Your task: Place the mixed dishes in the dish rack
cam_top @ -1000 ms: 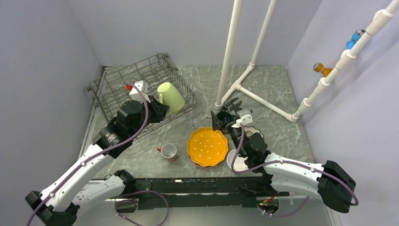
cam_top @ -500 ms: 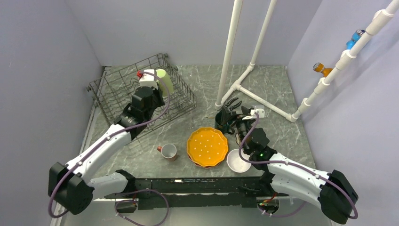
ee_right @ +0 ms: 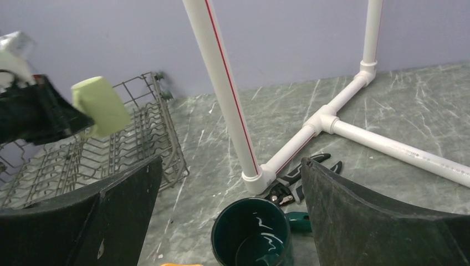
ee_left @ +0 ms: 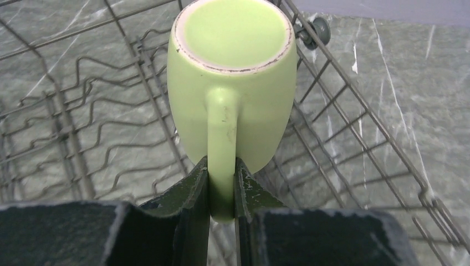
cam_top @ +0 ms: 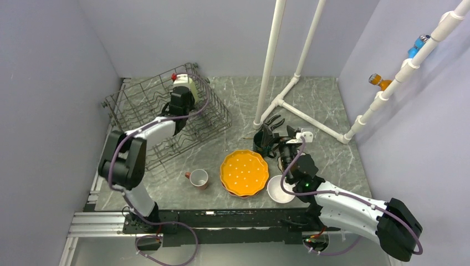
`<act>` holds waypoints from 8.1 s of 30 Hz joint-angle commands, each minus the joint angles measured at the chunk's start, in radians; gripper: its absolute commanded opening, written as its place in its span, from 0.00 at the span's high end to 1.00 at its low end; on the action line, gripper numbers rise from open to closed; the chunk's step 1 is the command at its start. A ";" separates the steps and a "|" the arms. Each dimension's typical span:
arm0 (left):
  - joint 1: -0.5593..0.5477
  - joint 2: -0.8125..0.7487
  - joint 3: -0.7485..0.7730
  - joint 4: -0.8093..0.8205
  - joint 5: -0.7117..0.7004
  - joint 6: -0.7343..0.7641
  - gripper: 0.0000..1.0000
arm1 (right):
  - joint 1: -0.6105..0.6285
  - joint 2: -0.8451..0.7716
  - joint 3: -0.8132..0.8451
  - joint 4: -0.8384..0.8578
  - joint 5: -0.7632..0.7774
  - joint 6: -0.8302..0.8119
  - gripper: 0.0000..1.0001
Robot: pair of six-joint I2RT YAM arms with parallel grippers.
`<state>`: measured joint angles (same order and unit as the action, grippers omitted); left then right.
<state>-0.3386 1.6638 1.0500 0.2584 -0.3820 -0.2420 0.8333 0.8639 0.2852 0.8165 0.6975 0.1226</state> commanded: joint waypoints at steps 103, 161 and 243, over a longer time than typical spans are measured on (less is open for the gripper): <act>0.063 -0.532 0.058 -0.358 0.482 0.027 0.01 | 0.041 0.372 0.433 -0.658 -0.204 0.295 0.01; -0.058 -0.630 0.034 -0.406 0.261 0.131 0.01 | 0.515 0.910 0.856 -0.936 -0.129 0.394 0.85; -0.294 -0.063 0.116 0.223 1.591 -0.840 0.63 | 0.313 -0.173 0.156 -0.186 -0.257 -1.048 1.00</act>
<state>-0.6041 1.6081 1.1496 0.3748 1.1553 -1.0870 1.1374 0.7048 0.4122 0.6418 0.5941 -0.9382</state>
